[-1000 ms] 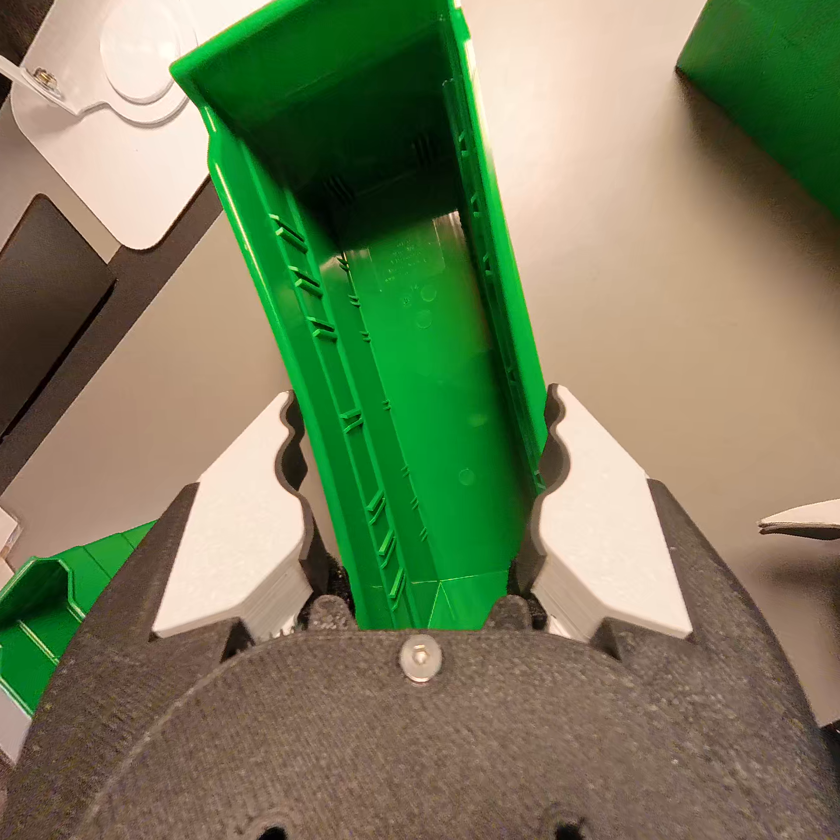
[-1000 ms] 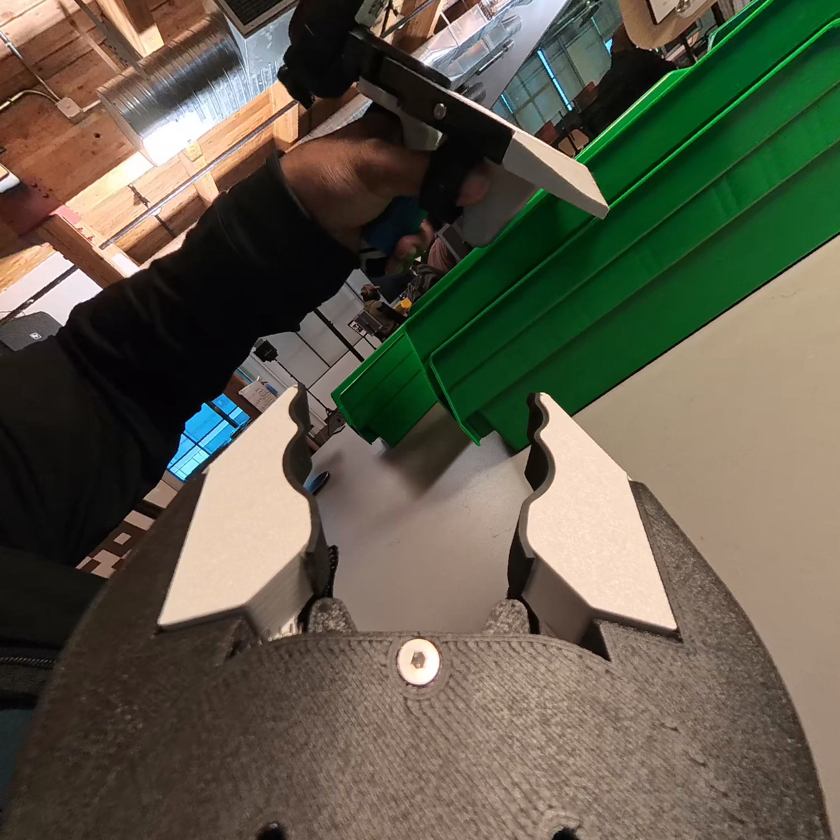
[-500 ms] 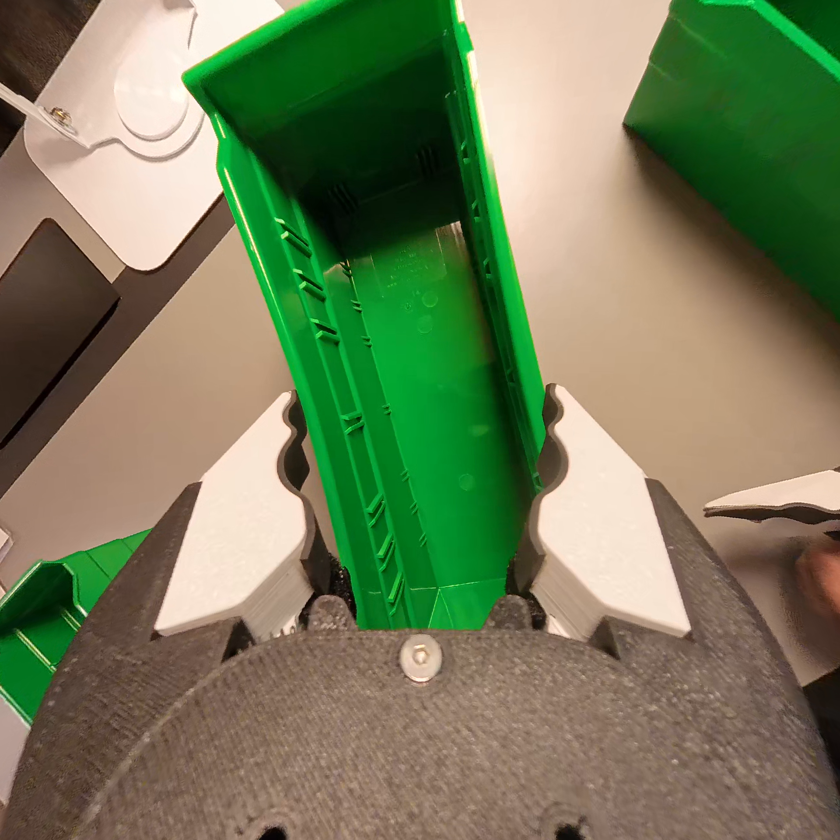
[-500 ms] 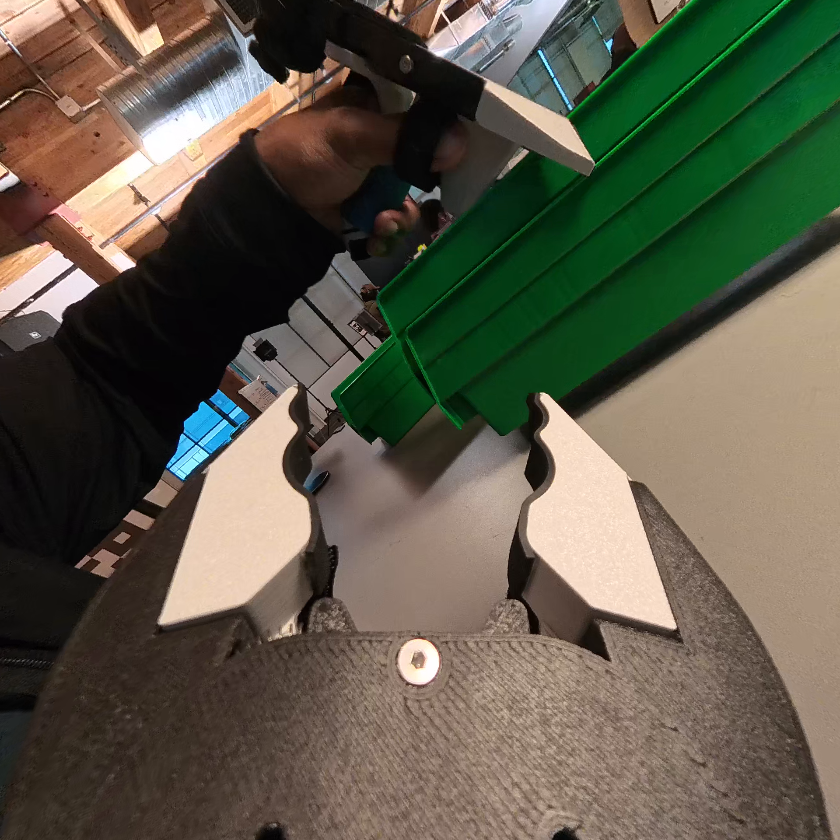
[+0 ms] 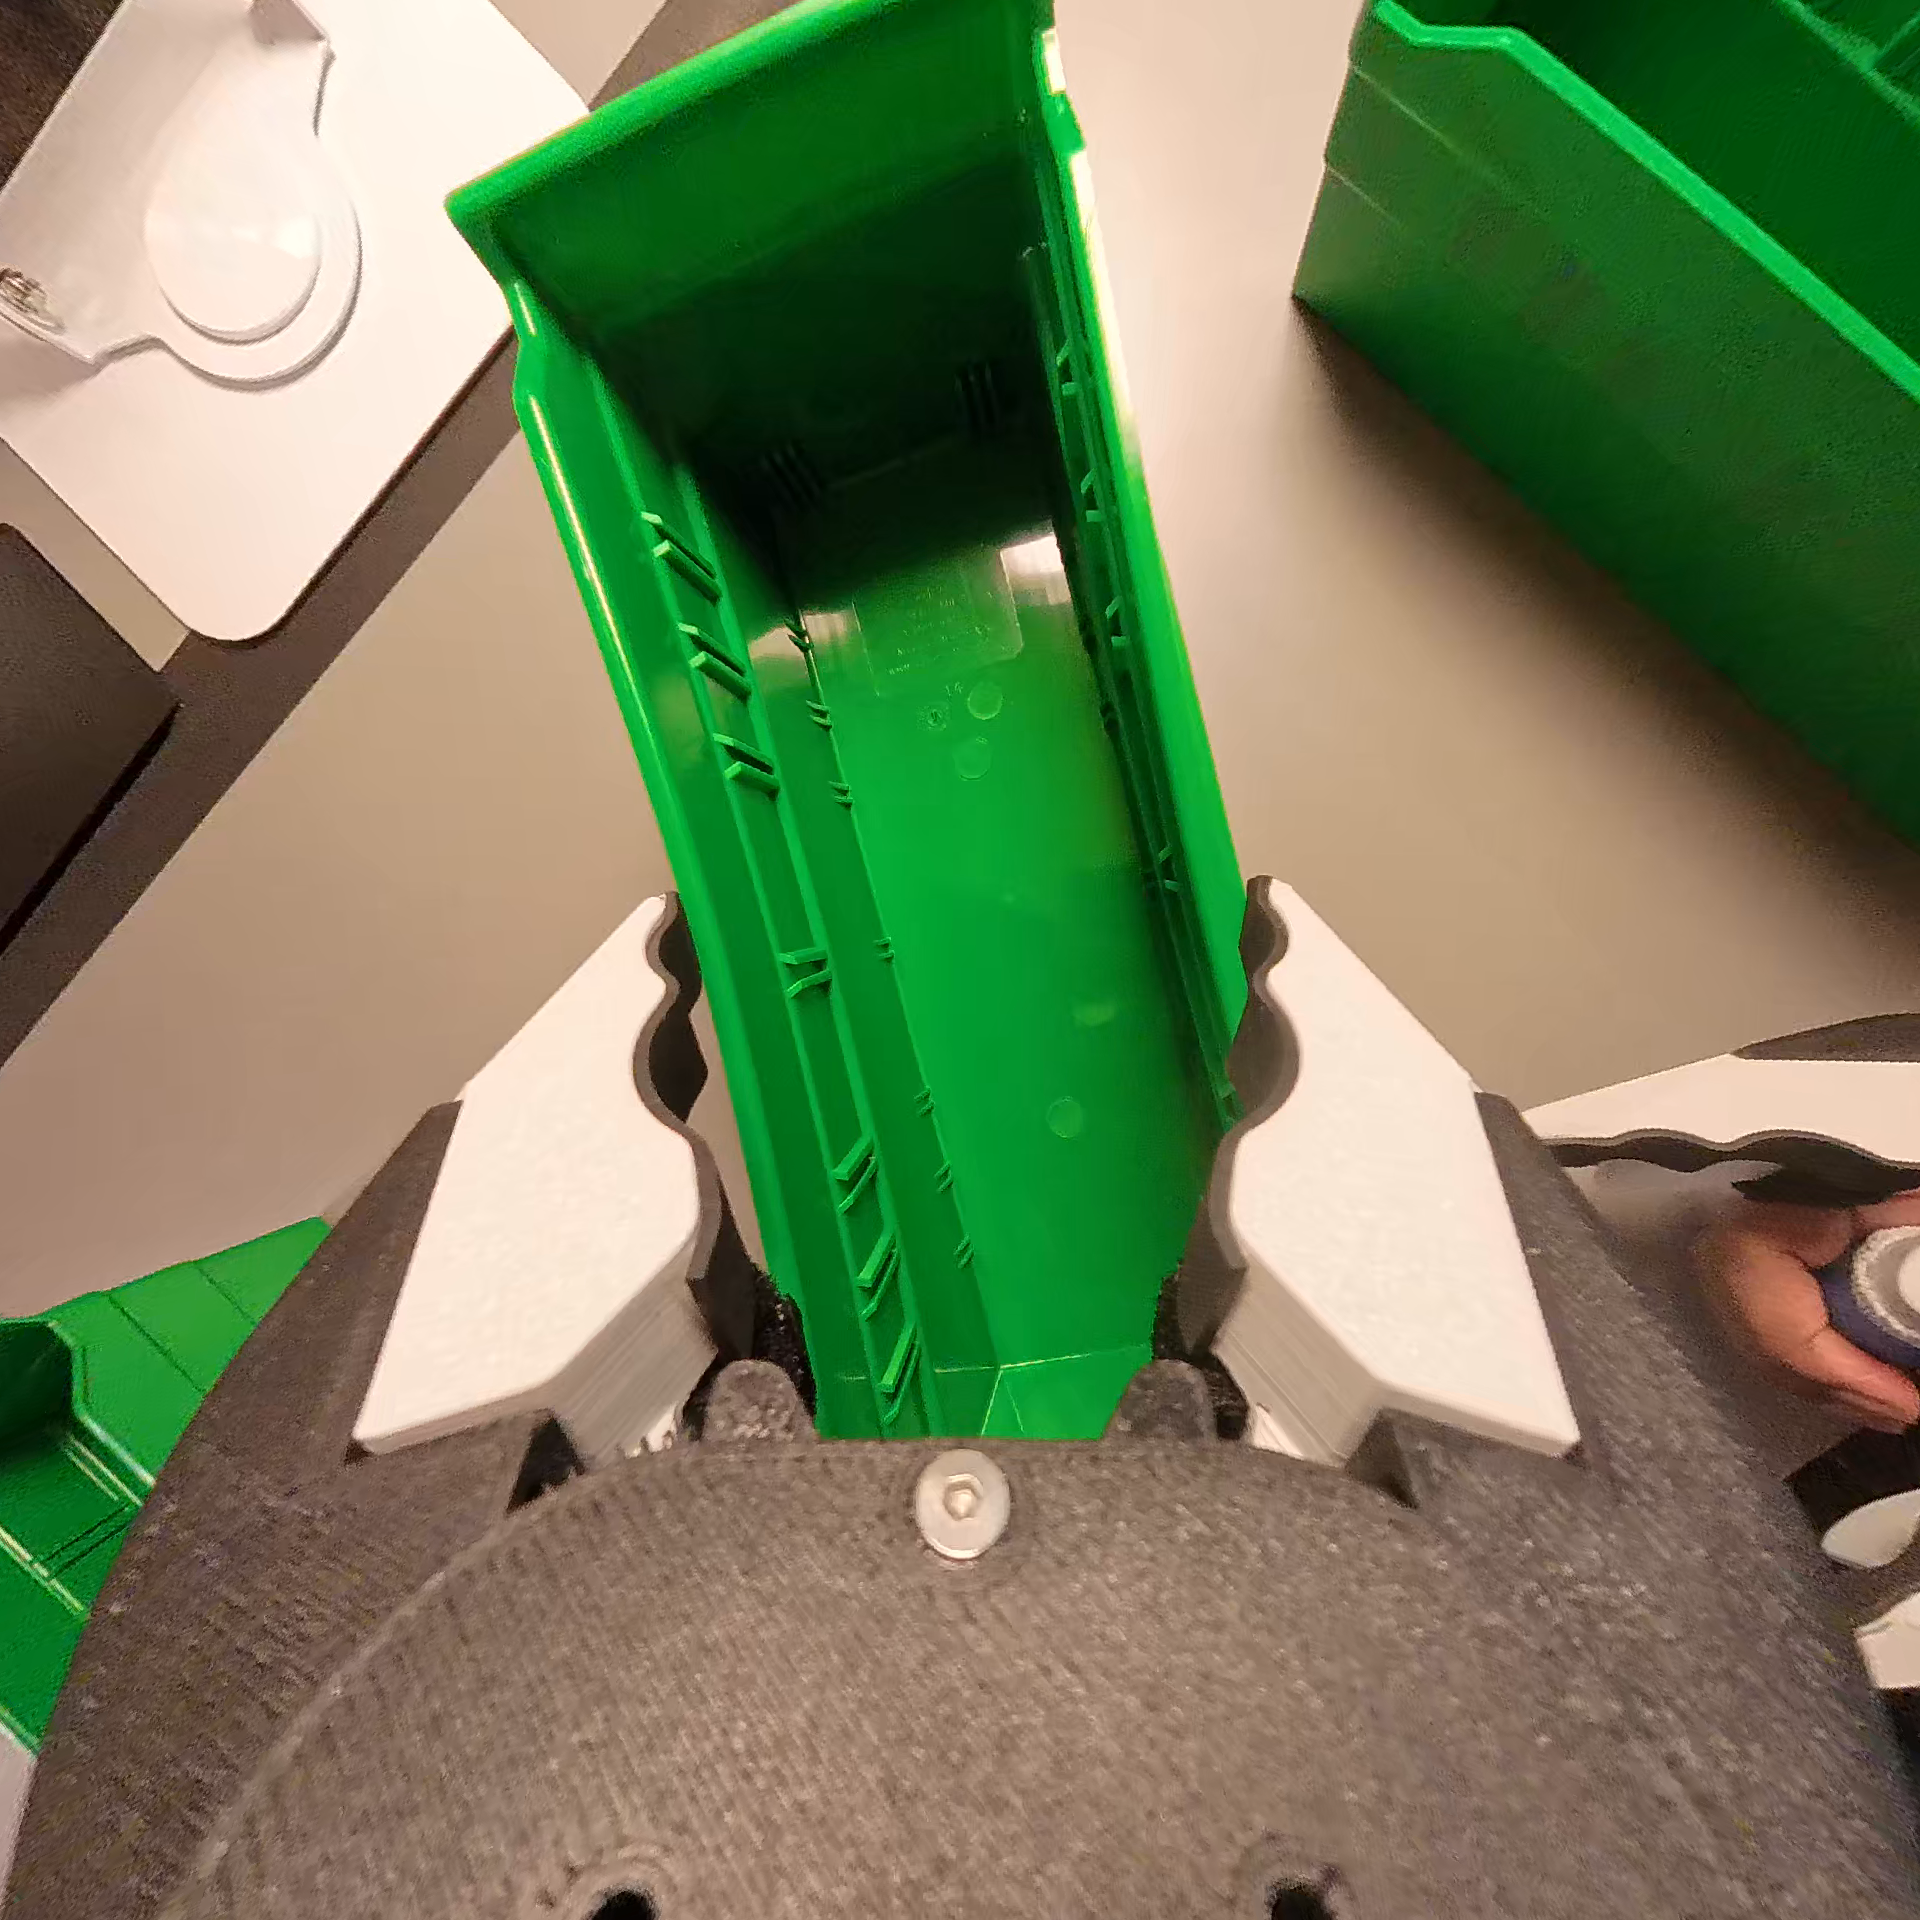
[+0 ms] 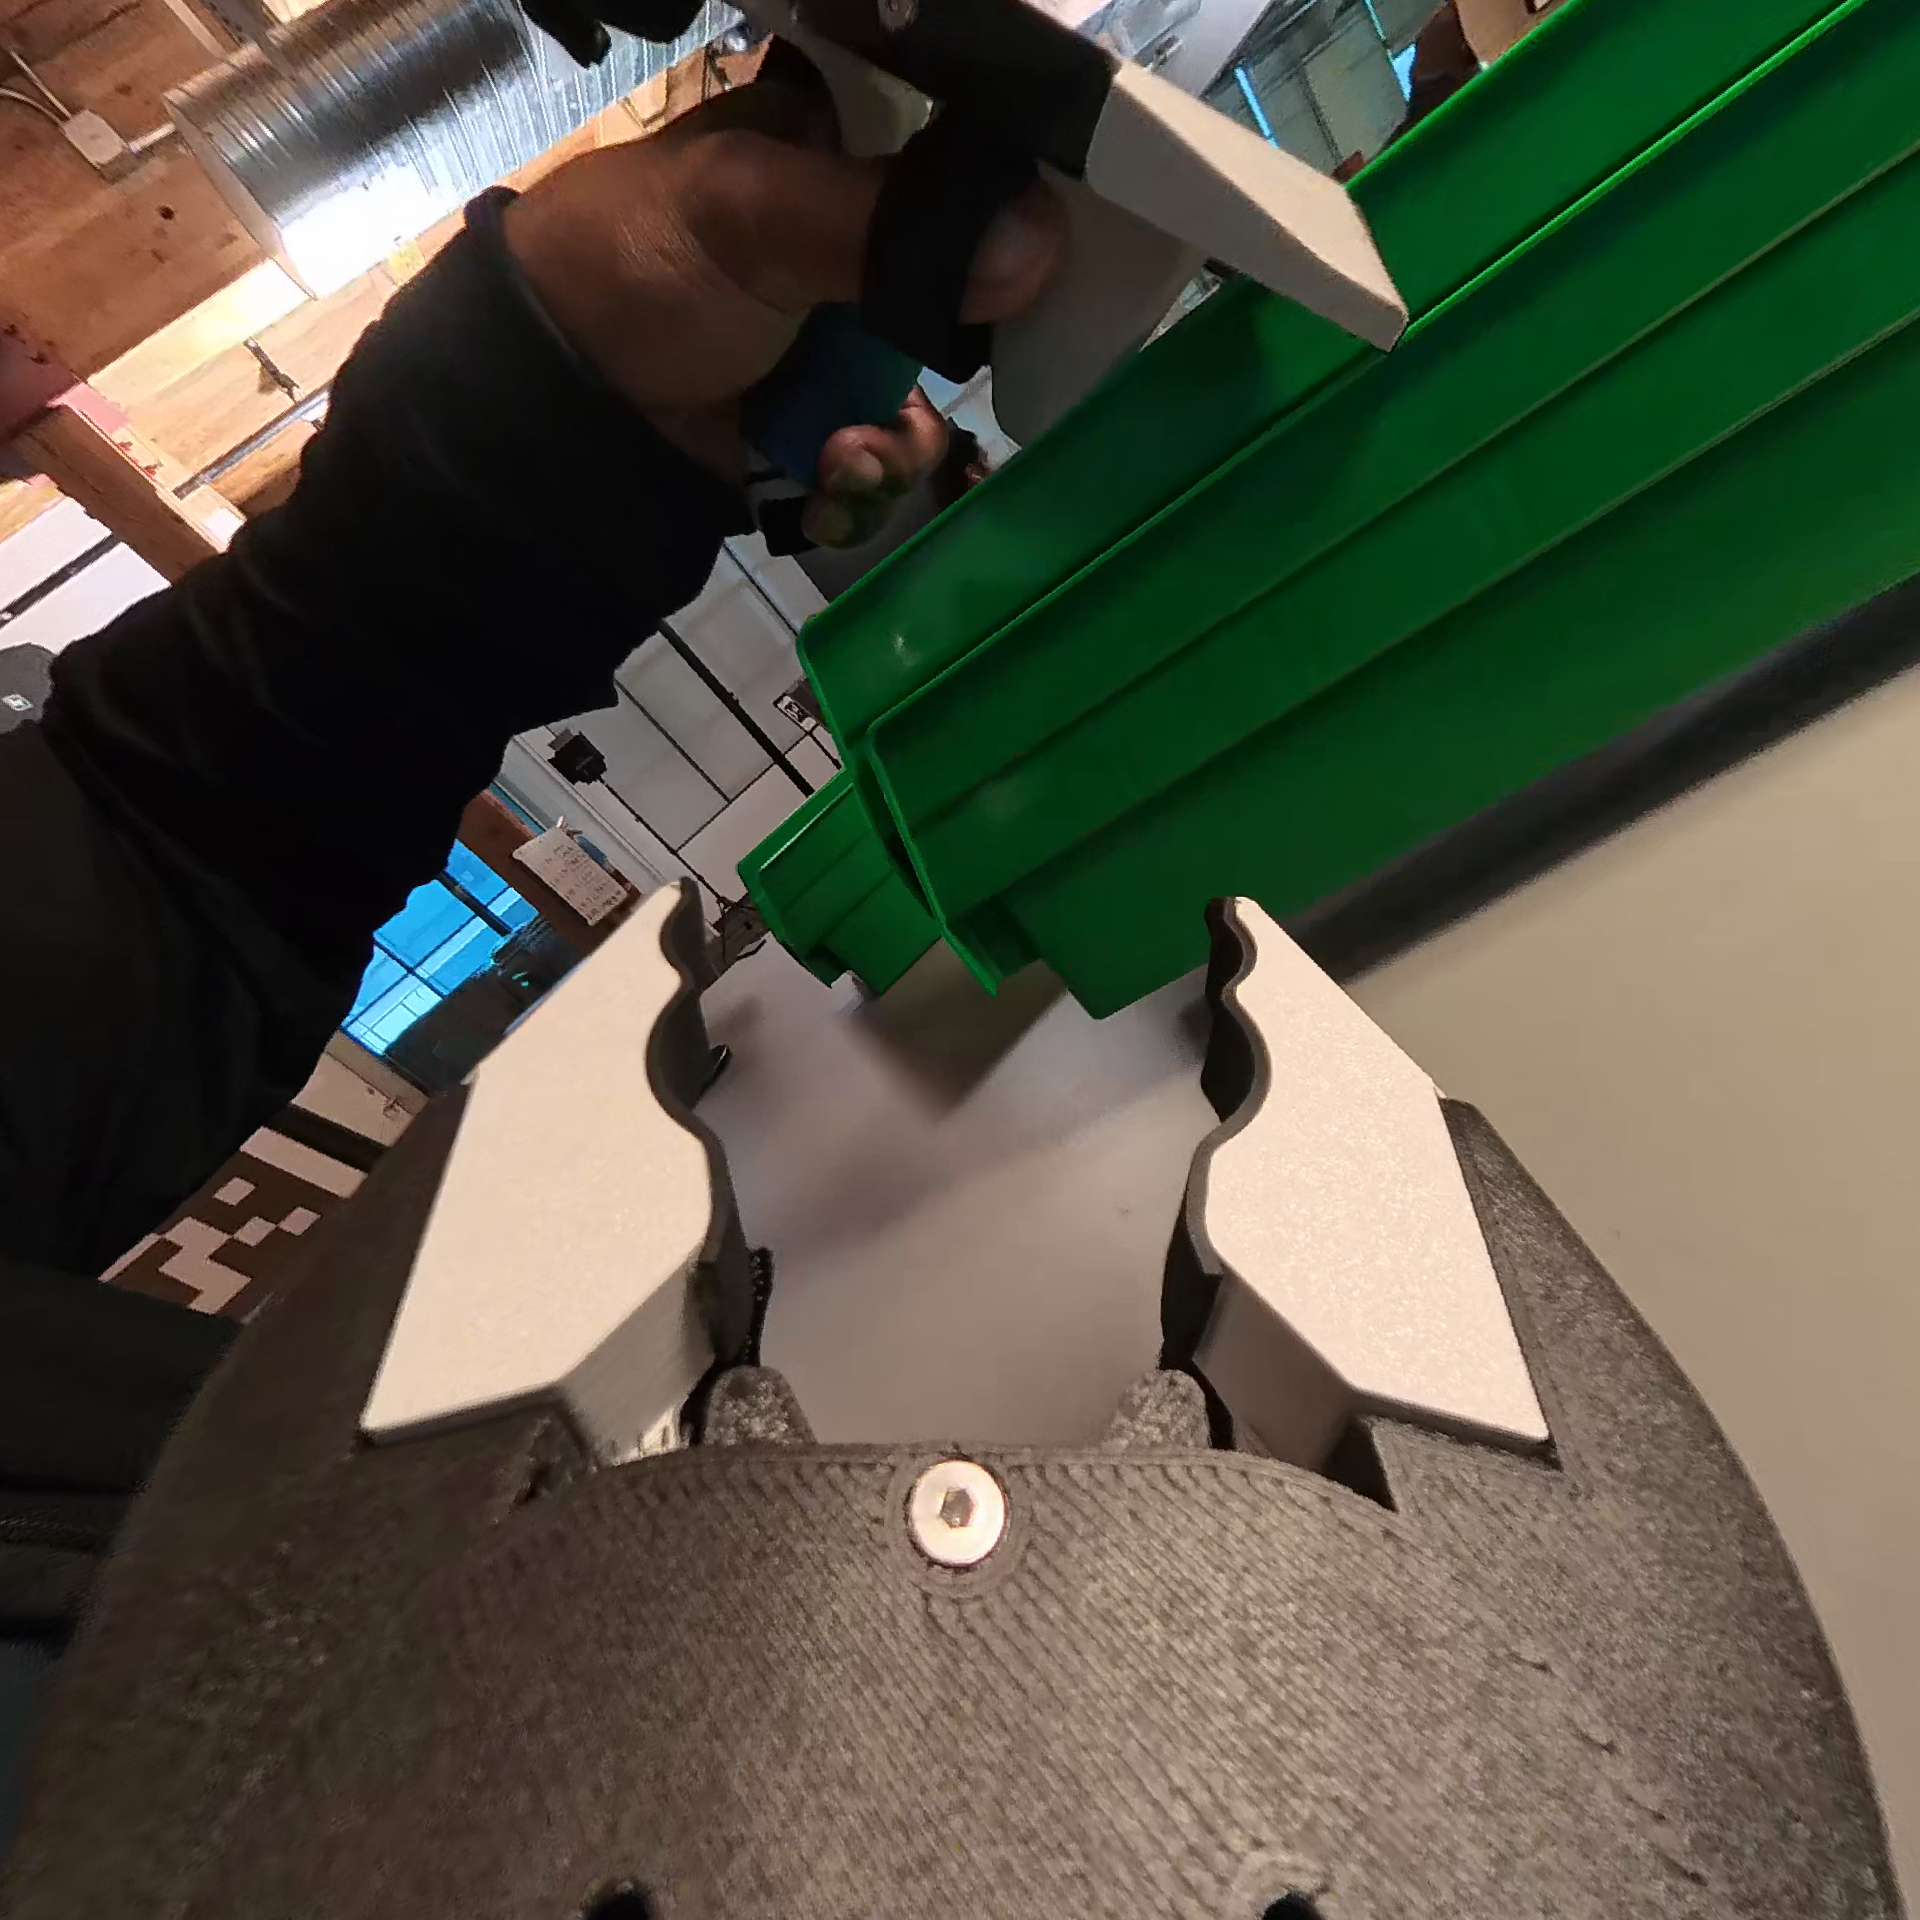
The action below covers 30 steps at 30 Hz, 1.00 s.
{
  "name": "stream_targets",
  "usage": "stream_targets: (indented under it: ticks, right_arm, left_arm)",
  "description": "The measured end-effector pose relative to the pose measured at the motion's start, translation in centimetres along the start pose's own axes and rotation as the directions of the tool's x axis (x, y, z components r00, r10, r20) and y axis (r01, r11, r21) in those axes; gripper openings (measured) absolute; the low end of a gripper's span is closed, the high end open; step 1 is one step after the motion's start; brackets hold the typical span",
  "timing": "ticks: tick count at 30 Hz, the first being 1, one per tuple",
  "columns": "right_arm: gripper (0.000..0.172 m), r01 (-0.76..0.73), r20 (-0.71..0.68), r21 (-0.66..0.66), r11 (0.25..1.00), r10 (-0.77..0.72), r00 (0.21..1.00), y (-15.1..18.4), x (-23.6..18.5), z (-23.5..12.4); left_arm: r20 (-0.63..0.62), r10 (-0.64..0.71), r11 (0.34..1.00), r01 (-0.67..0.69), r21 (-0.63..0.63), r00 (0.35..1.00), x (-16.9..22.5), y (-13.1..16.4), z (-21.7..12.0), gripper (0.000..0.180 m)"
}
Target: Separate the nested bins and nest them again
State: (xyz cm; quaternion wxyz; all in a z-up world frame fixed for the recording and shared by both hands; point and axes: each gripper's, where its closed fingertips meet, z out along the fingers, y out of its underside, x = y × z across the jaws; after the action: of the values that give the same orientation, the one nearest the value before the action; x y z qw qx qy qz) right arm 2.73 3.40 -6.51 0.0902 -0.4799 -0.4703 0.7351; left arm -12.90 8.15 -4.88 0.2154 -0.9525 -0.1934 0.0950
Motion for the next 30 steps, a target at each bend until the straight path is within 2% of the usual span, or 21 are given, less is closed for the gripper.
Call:
stream_targets:
  ticks: [11,18,25,30]
  right_arm:
    - [0.097,0.081,-0.174,-0.196,0.977,-0.116,0.978,3.1,1.8,1.2]
    - [0.094,0.064,-0.253,-0.203,0.977,-0.115,0.961,3.2,2.9,1.1]
    - [0.091,0.07,-0.334,-0.235,0.969,-0.148,0.931,3.6,3.8,1.1]
    - [0.088,0.064,-0.339,-0.252,0.966,-0.15,0.929,3.8,3.9,1.2]
  left_arm:
    - [0.0,-0.029,0.999,0.029,0.044,1.0,1.2,-1.0,-1.4,0.103]
    - [-0.032,-0.034,0.998,0.035,0.061,0.999,2.7,-1.0,-1.6,0.103]
    - [-0.011,-0.046,0.997,0.046,0.065,0.999,1.8,-0.6,-1.7,0.103]
    - [-0.007,-0.057,0.996,0.057,0.067,0.998,1.4,-0.3,-1.8,0.103]
